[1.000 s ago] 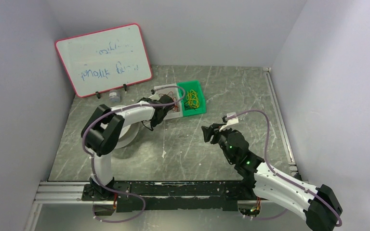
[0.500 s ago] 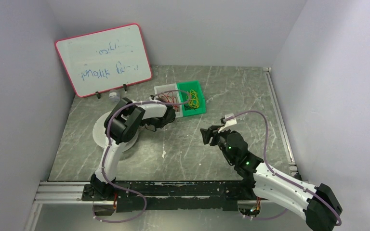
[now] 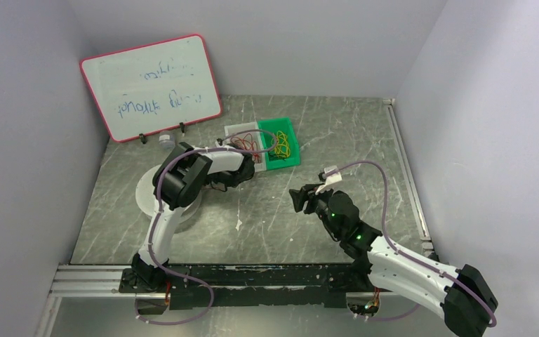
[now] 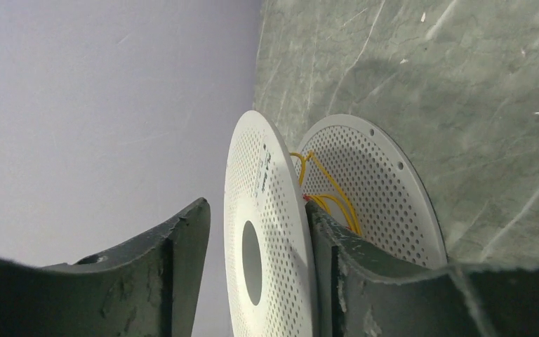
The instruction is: Wrap the cables
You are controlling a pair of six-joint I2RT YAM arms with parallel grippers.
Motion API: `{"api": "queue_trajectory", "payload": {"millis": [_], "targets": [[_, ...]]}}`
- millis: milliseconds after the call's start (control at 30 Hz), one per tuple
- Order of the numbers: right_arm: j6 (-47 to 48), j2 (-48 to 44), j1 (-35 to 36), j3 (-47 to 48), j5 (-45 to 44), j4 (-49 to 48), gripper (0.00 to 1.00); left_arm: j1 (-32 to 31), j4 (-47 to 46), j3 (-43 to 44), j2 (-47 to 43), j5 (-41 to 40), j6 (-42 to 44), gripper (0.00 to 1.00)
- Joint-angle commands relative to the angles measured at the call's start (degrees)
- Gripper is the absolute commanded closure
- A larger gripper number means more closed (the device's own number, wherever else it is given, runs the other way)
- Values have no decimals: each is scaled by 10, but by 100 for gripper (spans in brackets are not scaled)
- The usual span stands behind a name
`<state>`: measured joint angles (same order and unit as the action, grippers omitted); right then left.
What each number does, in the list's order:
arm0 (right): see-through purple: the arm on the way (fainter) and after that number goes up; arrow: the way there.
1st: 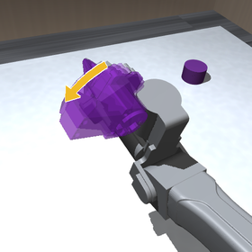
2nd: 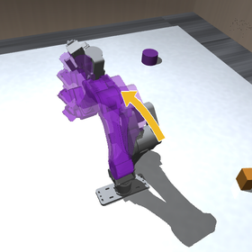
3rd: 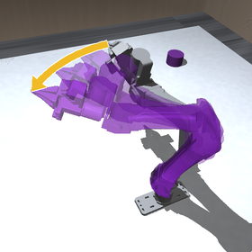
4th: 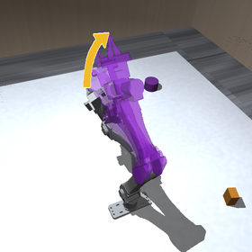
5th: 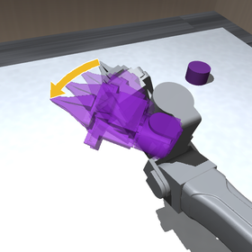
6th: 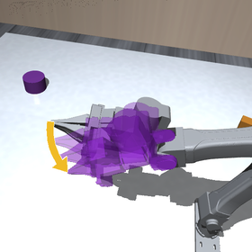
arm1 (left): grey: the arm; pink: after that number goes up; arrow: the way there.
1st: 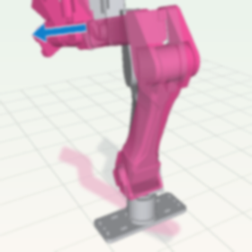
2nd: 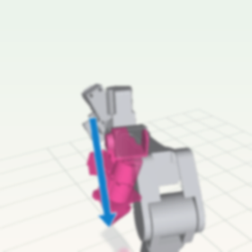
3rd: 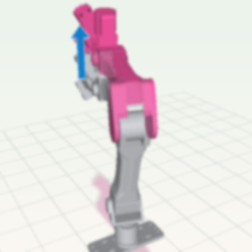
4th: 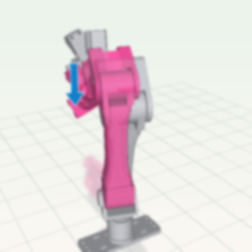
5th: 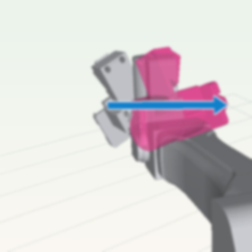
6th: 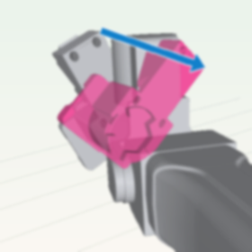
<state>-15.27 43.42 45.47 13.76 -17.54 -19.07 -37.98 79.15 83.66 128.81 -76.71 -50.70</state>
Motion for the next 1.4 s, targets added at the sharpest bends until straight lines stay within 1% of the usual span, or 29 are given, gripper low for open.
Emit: {"api": "queue_trajectory", "payload": {"millis": [0, 67, 100, 133, 167, 200, 233, 267, 333, 467, 700, 967, 1200, 1367], "targets": [[2, 1, -3, -4, 5, -16, 39, -2, -9, 13, 8, 2, -3, 42], [2, 1, -3, -4, 6, -16, 38, -3, -69, 1, -3, 20, 52, 41], [2, 0, -3, -5, 6, -16, 38, -3, -124, -11, -15, 37, 97, 40], [2, 0, -3, -5, 7, -16, 38, -3, -190, -31, -34, 64, 177, 33], [2, 1, -3, -5, 7, -16, 38, -3, -260, -54, -56, 96, 238, 21], [2, 0, -3, -5, 7, -14, 38, -3, -324, -87, -93, 136, 280, 9], [2, -1, -2, -5, 7, -13, 38, -3, -369, -105, -117, 166, 320, 2], [2, -2, -2, -6, 7, -12, 38, -3, -397, -116, -133, 188, 335, 0], [2, -3, -3, -7, 7, -14, 38, -3, -411, -119, -142, 199, 343, 0], [2, 2, -3, -7, 11, -18, 38, -4, -386, -105, -124, 186, 331, 1], [3, 11, -4, -6, 13, -21, 37, -5, -399, -107, -129, 200, 332, 1], [4, 19, -4, -5, 13, -23, 37, -4, -422, -114, -150, 236, 344, 1], [4, 18, -3, -5, 15, -23, 37, 14, -408, -108, -150, 252, 331, 1], [4, 18, -3, -4, 17, -21, 37, 39, -399, -101, -149, 274, 322, 0]]}}
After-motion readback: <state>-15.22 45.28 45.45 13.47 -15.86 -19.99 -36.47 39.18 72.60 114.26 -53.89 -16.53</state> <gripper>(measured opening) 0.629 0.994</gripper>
